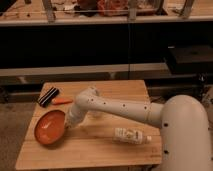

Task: Drag the ceramic bowl in a circle

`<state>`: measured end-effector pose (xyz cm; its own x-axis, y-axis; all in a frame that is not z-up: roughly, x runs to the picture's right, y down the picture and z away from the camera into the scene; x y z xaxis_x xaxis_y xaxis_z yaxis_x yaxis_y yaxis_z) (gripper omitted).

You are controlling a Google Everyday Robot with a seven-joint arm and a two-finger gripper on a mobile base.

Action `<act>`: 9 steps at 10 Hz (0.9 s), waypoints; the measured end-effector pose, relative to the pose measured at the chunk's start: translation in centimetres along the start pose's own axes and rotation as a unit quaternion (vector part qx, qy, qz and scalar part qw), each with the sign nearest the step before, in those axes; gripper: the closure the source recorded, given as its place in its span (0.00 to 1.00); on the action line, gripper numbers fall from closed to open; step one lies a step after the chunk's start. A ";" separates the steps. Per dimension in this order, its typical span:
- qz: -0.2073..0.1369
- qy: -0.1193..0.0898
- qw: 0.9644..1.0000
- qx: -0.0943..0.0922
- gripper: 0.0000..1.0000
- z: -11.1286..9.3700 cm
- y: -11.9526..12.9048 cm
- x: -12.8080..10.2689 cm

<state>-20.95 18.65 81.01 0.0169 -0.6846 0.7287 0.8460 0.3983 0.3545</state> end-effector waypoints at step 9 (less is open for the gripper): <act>0.094 0.030 0.995 -0.028 1.00 -4.7 8.8 -6.3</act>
<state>-11.11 23.58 76.79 0.2082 -0.6377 0.7416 0.8528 0.4897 0.1817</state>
